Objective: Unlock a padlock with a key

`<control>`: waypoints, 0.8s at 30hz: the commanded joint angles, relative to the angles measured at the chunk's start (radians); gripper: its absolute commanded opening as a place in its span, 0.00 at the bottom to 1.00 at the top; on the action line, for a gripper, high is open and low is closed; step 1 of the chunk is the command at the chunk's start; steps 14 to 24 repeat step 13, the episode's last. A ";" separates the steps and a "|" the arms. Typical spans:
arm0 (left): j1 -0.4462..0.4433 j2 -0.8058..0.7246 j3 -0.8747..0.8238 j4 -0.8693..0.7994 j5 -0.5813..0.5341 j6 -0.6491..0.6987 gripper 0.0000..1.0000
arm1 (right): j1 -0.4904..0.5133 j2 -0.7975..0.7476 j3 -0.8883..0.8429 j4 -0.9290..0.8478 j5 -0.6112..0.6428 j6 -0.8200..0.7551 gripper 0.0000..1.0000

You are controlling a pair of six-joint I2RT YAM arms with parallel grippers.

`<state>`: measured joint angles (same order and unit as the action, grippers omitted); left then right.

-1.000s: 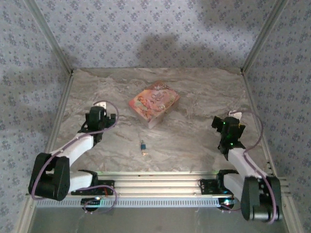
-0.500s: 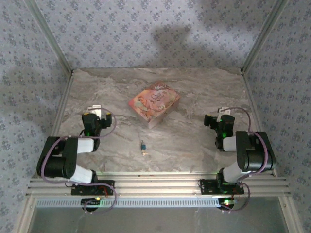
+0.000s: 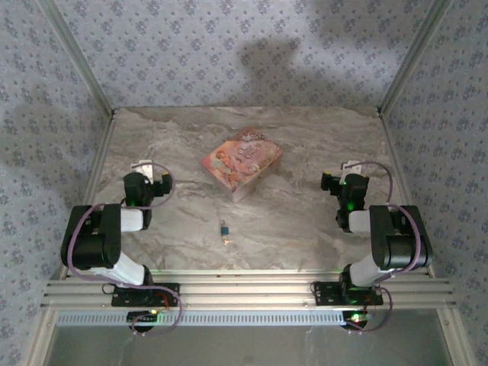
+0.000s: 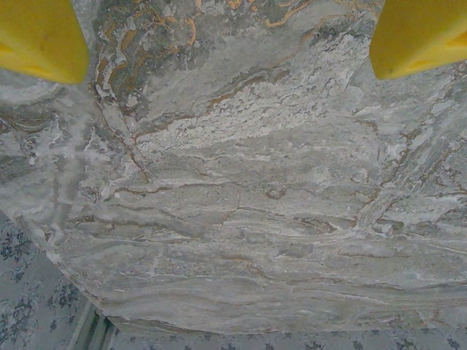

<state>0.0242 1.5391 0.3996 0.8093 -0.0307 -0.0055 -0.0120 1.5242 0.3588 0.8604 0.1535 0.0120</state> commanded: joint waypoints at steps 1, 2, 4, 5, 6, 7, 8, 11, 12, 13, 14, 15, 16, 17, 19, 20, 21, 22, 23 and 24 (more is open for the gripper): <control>0.000 -0.005 0.016 0.000 0.023 -0.014 0.98 | 0.006 0.001 0.010 0.002 0.021 -0.014 1.00; 0.000 -0.005 0.015 0.001 0.023 -0.014 0.98 | 0.006 0.000 0.010 0.002 0.022 -0.014 1.00; -0.001 -0.004 0.016 0.001 0.022 -0.013 0.98 | 0.006 0.000 0.010 0.002 0.021 -0.014 1.00; 0.000 -0.005 0.016 0.001 0.023 -0.014 0.98 | 0.006 0.001 0.010 0.002 0.023 -0.014 1.00; 0.000 -0.005 0.016 0.001 0.022 -0.014 0.98 | 0.008 0.001 0.011 0.002 0.024 -0.015 1.00; 0.000 -0.005 0.016 0.001 0.022 -0.014 0.98 | 0.008 0.003 0.013 0.002 0.026 -0.017 1.00; 0.000 -0.005 0.016 0.001 0.023 -0.014 0.98 | 0.006 0.004 0.014 -0.004 0.020 -0.015 1.00; 0.000 -0.005 0.015 0.001 0.023 -0.014 0.98 | 0.006 0.001 0.011 0.000 0.019 -0.015 1.00; 0.000 -0.005 0.016 0.001 0.023 -0.014 0.98 | 0.006 -0.001 0.010 0.002 0.020 -0.015 1.00; 0.000 -0.005 0.015 0.001 0.022 -0.013 0.98 | 0.006 0.001 0.011 0.003 0.020 -0.015 1.00; 0.000 -0.005 0.015 0.001 0.022 -0.013 0.98 | 0.006 0.001 0.011 0.003 0.020 -0.015 1.00; 0.000 -0.005 0.015 0.001 0.022 -0.013 0.98 | 0.006 0.001 0.011 0.003 0.020 -0.015 1.00; 0.000 -0.005 0.015 0.001 0.022 -0.013 0.98 | 0.006 0.001 0.011 0.003 0.020 -0.015 1.00; 0.000 -0.005 0.015 0.001 0.022 -0.013 0.98 | 0.006 0.001 0.011 0.003 0.020 -0.015 1.00; 0.000 -0.005 0.015 0.001 0.022 -0.013 0.98 | 0.006 0.001 0.011 0.003 0.020 -0.015 1.00; 0.000 -0.005 0.015 0.001 0.022 -0.013 0.98 | 0.006 0.001 0.011 0.003 0.020 -0.015 1.00; 0.000 -0.005 0.015 0.001 0.022 -0.013 0.98 | 0.006 0.001 0.011 0.003 0.020 -0.015 1.00; 0.000 -0.005 0.015 0.001 0.022 -0.013 0.98 | 0.006 0.001 0.011 0.003 0.020 -0.015 1.00; 0.000 -0.005 0.015 0.001 0.022 -0.013 0.98 | 0.006 0.001 0.011 0.003 0.020 -0.015 1.00; 0.000 -0.005 0.015 0.001 0.022 -0.013 0.98 | 0.006 0.001 0.011 0.003 0.020 -0.015 1.00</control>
